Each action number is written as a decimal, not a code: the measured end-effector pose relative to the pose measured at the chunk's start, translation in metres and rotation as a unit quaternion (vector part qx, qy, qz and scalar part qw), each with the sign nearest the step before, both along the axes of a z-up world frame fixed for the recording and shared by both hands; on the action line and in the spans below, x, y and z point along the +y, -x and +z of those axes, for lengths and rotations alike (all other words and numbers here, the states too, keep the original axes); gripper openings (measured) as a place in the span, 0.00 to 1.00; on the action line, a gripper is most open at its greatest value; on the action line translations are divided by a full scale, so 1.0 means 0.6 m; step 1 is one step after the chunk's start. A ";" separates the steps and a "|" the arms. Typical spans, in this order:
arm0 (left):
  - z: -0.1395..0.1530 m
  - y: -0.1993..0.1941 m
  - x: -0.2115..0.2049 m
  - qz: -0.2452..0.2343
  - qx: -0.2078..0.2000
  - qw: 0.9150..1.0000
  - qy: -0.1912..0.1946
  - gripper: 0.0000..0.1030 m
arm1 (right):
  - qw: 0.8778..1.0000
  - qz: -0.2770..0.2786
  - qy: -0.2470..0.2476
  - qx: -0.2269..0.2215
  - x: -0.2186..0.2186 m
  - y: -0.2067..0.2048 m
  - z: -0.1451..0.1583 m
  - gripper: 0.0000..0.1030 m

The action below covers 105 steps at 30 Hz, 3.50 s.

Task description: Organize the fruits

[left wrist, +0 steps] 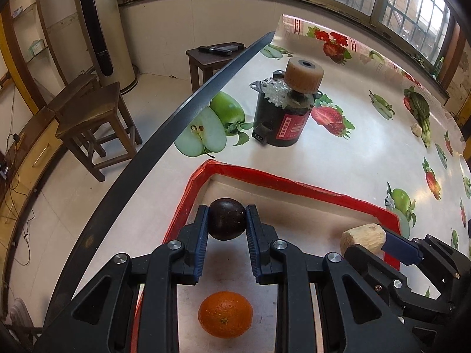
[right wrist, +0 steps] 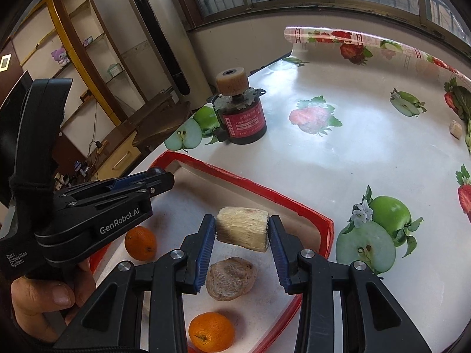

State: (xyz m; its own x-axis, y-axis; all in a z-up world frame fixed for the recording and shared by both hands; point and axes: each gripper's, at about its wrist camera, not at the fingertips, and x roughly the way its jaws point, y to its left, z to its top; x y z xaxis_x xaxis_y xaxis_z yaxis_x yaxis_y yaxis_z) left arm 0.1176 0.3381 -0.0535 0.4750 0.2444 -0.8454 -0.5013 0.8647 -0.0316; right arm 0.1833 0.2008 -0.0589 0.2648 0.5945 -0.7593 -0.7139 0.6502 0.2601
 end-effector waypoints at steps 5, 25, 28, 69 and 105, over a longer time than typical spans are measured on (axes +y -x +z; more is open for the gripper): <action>-0.021 -0.009 0.003 -0.002 0.018 1.000 0.006 0.22 | 1.000 0.002 0.010 0.006 0.006 -0.004 -0.017 0.37; 0.004 0.011 -0.008 0.001 0.011 1.000 0.002 0.39 | 1.000 0.013 0.006 0.003 -0.011 0.010 -0.008 0.44; 0.024 0.035 -0.016 0.002 -0.007 1.000 -0.003 0.50 | 1.000 0.021 -0.002 -0.004 -0.025 0.025 0.008 0.51; 0.085 0.365 -0.201 -0.029 -0.091 0.995 -0.039 0.75 | 0.969 0.219 -0.043 -0.108 -0.244 0.272 0.070 0.86; 0.130 0.450 -0.245 -0.024 -0.128 0.988 -0.082 0.81 | 0.953 0.235 -0.058 -0.182 -0.274 0.350 0.111 0.94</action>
